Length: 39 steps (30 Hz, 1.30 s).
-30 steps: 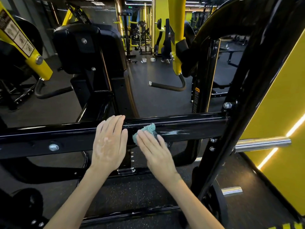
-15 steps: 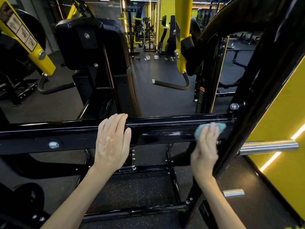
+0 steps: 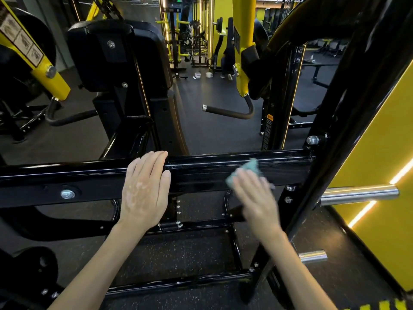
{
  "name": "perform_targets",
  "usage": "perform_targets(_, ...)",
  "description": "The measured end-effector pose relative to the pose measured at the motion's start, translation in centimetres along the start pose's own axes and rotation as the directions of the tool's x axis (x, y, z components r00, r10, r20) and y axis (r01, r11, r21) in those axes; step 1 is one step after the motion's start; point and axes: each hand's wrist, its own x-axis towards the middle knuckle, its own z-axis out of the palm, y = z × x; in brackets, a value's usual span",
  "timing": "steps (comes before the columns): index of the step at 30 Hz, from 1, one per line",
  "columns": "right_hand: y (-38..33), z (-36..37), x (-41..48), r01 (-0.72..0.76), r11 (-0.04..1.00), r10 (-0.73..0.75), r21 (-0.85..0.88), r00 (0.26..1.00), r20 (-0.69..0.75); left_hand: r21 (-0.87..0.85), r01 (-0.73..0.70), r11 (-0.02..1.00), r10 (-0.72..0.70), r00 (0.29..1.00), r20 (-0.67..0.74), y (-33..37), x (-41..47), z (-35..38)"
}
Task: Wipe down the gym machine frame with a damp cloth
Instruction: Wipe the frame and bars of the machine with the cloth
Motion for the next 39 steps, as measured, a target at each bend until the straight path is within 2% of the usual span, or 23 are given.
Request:
perform_targets(2, 3.4, -1.0, -1.7, -0.135, 0.99, 0.133, -0.028, 0.989, -0.064, 0.001, 0.007, 1.0, -0.007, 1.0, -0.01, 0.2, 0.0, 0.1)
perform_targets(4, 3.8, -0.9, -1.8, -0.262, 0.965, 0.258, -0.009, 0.955, -0.143, 0.002, 0.009, 1.0, -0.009, 1.0, -0.021, 0.2, -0.1, 0.2)
perform_targets(7, 0.3, 0.7, -0.8, -0.283, 0.952, 0.301, 0.117, 0.935, -0.187, -0.004, 0.023, 1.0, -0.023, 0.999, -0.033, 0.4, -0.1, 0.3)
perform_targets(9, -3.3, 2.1, -0.1, -0.196, 0.964, 0.218, 0.181, 0.97, -0.109, -0.007, 0.029, 1.0, -0.029, 0.999, -0.04, 0.4, -0.1, 0.4)
perform_targets(11, -6.8, 3.5, 0.8, -0.046, 0.973, 0.046, 0.227, 0.999, 0.005, -0.004, 0.025, 1.0, -0.025, 0.999, -0.038, 0.4, 0.0, 0.5)
perform_targets(14, -10.4, 4.7, 2.7, 0.188, 0.959, -0.202, 0.21, 0.978, 0.048, 0.004, 0.005, 1.0, -0.005, 0.999, -0.042, 0.3, -0.1, 0.4)
perform_targets(16, -10.3, 4.2, 3.5, 0.269, 0.949, -0.281, 0.165, 0.958, 0.053, 0.005, -0.022, 1.0, 0.023, 0.999, -0.042, 0.1, -0.1, 0.2)
perform_targets(18, -8.2, 3.1, 3.3, 0.285, 0.951, -0.296, 0.12, 0.951, 0.085, -0.001, -0.035, 0.999, 0.035, 0.998, -0.042, 0.0, 0.0, 0.0)
perform_targets(20, -4.7, 1.6, 2.0, 0.189, 0.977, -0.198, 0.103, 0.976, 0.086, -0.016, -0.022, 1.0, 0.021, 0.999, -0.04, -0.1, 0.0, 0.0)
perform_targets(22, 0.0, 0.1, 0.0, 0.029, 0.997, -0.033, 0.068, 0.998, 0.055, -0.024, -0.005, 1.0, 0.004, 0.999, -0.043, 0.1, 0.1, 0.1)
perform_targets(25, 5.8, -2.1, -2.5, -0.187, 0.982, 0.186, -0.004, 0.982, -0.039, -0.014, 0.001, 1.0, -0.002, 0.999, -0.047, 0.4, 0.0, 0.3)
perform_targets(28, 6.1, -2.1, -2.4, -0.317, 0.948, 0.316, 0.022, 0.932, -0.179, -0.015, 0.013, 1.0, -0.014, 0.998, -0.056, 0.4, 0.0, 0.4)
perform_targets(31, 2.1, -0.3, -1.0, -0.384, 0.918, 0.396, 0.098, 0.887, -0.239, -0.01, 0.011, 1.0, -0.012, 0.998, -0.057, 0.4, 0.0, 0.5)
perform_targets(34, -4.0, 2.0, 0.5, -0.264, 0.945, 0.298, 0.191, 0.938, -0.175, -0.013, 0.018, 1.0, -0.018, 0.999, -0.051, 0.4, 0.0, 0.5)
perform_targets(36, -8.5, 3.4, 1.6, -0.119, 0.964, 0.128, 0.238, 0.992, -0.022, -0.011, 0.014, 1.0, -0.015, 0.998, -0.053, 0.4, 0.0, 0.5)
perform_targets(39, -12.6, 4.9, 3.2, 0.089, 0.954, -0.133, 0.285, 0.981, 0.142, -0.01, -0.003, 1.0, 0.003, 0.999, -0.049, 0.2, 0.0, 0.4)
